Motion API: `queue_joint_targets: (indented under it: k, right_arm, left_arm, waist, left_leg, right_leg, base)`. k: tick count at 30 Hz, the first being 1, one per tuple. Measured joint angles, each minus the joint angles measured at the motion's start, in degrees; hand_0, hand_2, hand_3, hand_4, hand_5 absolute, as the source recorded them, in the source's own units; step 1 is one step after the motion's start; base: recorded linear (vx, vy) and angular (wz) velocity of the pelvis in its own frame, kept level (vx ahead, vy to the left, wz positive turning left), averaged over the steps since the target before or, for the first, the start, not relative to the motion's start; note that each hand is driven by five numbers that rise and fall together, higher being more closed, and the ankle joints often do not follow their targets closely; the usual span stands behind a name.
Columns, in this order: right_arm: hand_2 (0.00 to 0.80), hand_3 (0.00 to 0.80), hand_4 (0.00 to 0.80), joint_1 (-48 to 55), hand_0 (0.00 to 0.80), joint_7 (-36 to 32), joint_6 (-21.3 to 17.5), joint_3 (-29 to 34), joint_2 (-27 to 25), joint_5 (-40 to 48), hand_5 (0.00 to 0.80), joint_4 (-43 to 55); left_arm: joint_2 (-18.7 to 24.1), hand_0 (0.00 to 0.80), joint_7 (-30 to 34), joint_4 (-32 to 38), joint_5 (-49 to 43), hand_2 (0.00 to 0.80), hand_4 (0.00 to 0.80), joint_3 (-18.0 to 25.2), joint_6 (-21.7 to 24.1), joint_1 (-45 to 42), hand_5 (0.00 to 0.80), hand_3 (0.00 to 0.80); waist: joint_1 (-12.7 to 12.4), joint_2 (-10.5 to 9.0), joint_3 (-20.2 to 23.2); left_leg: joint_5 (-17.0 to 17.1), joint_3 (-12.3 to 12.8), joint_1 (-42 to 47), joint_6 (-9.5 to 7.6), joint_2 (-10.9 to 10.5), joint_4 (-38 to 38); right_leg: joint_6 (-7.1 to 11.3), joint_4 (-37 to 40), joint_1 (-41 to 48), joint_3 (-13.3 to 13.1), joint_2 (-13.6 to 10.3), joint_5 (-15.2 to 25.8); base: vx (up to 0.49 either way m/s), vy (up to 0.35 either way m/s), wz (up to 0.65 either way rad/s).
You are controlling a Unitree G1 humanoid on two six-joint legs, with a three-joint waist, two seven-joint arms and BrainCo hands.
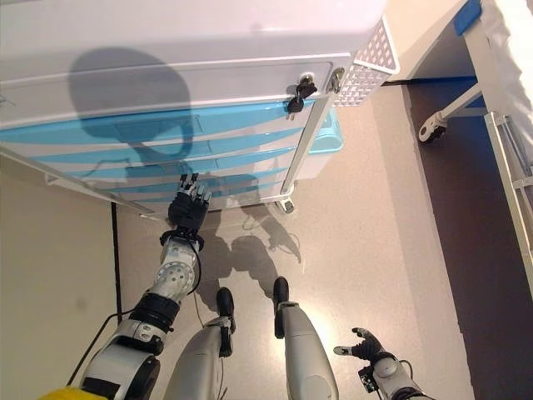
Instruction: Open the drawer and pick up the medicine
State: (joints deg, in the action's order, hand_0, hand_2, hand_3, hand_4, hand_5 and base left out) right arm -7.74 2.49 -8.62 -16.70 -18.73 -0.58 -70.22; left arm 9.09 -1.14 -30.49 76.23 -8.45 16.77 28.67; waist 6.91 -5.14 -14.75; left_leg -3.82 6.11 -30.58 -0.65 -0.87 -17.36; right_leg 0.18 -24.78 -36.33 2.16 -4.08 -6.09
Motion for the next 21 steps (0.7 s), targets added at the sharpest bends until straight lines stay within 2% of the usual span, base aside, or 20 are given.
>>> queue_joint_targets:
  k: [10, 15, 20, 21]
  right_arm:
    - [0.0, 0.0, 0.0, -1.4, 0.0, 0.0, 0.0, -0.3, -0.2, -0.1, 0.0, 0.0]
    - [0.0, 0.0, 0.0, -2.2, 0.0, 0.0, 0.0, -1.2, -0.4, -1.3, 0.0, -0.1]
    - [0.0, 0.0, 0.0, -2.5, 0.0, 0.0, 0.0, -1.4, -0.5, -2.2, 0.0, -0.2]
    - [0.0, 0.0, 0.0, -2.6, 0.0, 0.0, 0.0, -1.6, -0.4, -2.2, 0.0, -0.2]
  left_arm:
    - [0.0, 0.8, 0.0, 0.0, -0.1, 0.8, 0.8, 0.0, -0.1, 0.1, 0.8, 0.8]
    - [0.1, 0.8, 0.5, 0.6, -0.1, 0.8, 0.8, 0.1, -0.7, 0.5, 0.8, 0.8]
    - [-0.2, 0.8, 1.2, 0.7, -0.1, 0.8, 0.8, 0.0, -1.9, -0.7, 0.8, 0.8]
    - [-0.3, 0.8, 1.6, 1.2, -0.1, 0.8, 0.8, 0.0, -1.9, -1.5, 0.8, 0.8]
  waist:
    - [-0.1, 0.62, -0.5]
    - [-0.6, 0.69, -2.7]
    - [-1.5, 0.64, -3.0]
    - [-1.5, 0.6, -3.1]
  left_leg:
    - [0.1, -0.7, 0.0, 0.2, 0.1, -0.1]
    - [0.4, -3.3, 1.2, 0.65, -0.1, 0.0]
    - [0.6, -4.1, 2.0, 0.99, -0.2, 0.2]
    - [0.8, -5.0, 2.0, 1.43, -0.3, 0.2]
  right_leg:
    - [-0.12, -0.2, 0.2, 0.6, 0.0, -0.1]
    - [-0.47, -0.4, 1.9, 1.7, 0.0, -0.3]
    - [-1.15, -1.2, 2.5, 2.6, -0.2, -0.9]
    - [-1.25, -1.7, 2.6, 3.2, -0.2, -1.3]
  base:
    - [-0.014, -0.021, 0.02]
    - [-0.019, -0.034, 0.08]
    - [-0.063, -0.012, 0.08]
    - [0.072, -0.014, 0.15]
